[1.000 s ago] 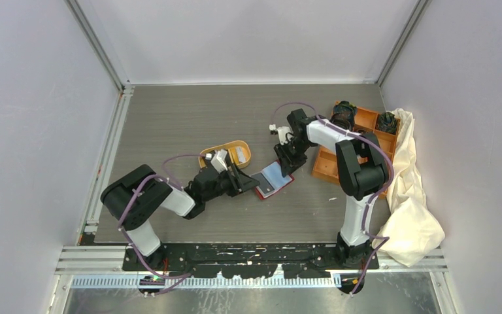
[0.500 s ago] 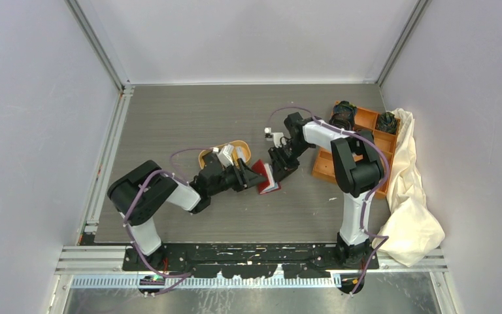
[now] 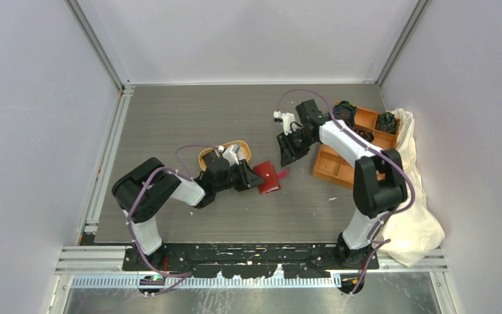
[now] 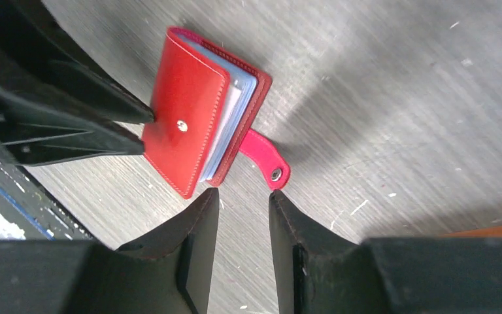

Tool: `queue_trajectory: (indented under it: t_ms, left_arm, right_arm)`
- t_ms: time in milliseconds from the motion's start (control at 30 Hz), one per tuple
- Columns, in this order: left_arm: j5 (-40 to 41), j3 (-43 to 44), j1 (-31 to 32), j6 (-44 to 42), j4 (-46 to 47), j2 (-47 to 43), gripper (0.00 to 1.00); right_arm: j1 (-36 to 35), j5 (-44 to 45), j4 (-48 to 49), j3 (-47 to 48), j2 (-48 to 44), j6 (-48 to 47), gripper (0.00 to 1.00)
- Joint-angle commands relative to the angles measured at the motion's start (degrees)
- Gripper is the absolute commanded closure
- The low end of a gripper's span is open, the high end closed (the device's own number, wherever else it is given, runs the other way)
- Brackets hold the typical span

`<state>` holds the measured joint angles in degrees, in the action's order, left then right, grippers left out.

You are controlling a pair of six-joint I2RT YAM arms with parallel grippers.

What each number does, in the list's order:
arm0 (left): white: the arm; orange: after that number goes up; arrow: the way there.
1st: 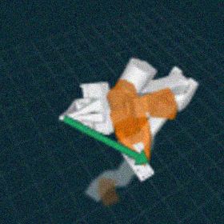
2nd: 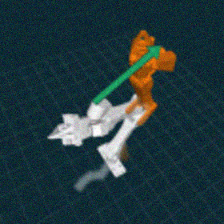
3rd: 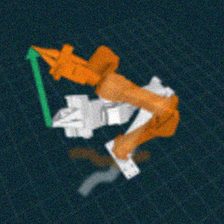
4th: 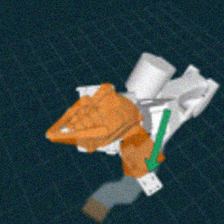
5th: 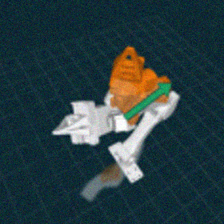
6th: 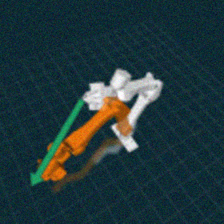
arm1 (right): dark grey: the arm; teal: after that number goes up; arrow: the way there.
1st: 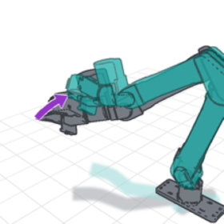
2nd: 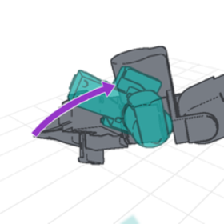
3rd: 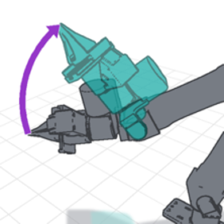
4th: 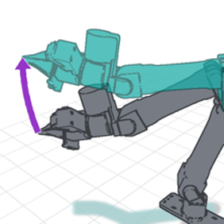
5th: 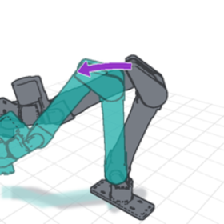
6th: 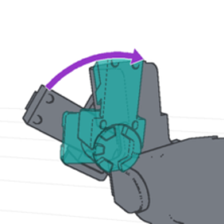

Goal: Put the credit cards into the card holder
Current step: Close the card holder at the center of the board.

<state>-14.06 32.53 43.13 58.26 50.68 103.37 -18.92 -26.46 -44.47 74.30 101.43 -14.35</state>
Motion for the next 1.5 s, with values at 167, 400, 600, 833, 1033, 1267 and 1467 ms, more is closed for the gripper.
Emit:
queue_trajectory:
  t_ms: [167,400,600,833,1033,1267,1467]
  left_arm:
    - [7.1,5.3,1.5,-7.6,-19.4,-4.6,0.78]
    - [7.1,6.5,2.2,-8.2,-20.5,-4.6,0.79]
    - [6.6,6.8,2.5,-8.8,-20.4,-5.5,0.79]
    - [6.9,5.6,1.5,-17.8,-22.1,-13.0,0.68]
    - [1.4,4.4,-1.6,-31.8,-20.9,-16.2,0.60]
    - [-3.2,-6.2,-1.6,-45.2,-6.2,-19.9,0.58]
    - [-5.3,-11.7,-1.6,-47.2,-1.4,-22.1,0.58]
  right_arm:
    - [0.5,-16.5,18.2,-12.0,-13.2,-0.4,0.63]
    - [-0.6,-12.7,6.4,-4.4,-0.7,-2.2,0.77]
    - [-4.7,-3.9,5.2,-2.5,3.5,-1.9,0.78]
    - [-5.4,2.1,4.0,-1.7,5.7,-3.0,0.78]
    - [-6.8,0.3,3.1,-1.8,5.9,-7.2,0.78]
    - [-9.0,-2.8,2.8,-4.3,3.8,-15.3,0.76]
    - [-13.8,0.1,1.7,-4.9,3.6,-19.7,0.74]
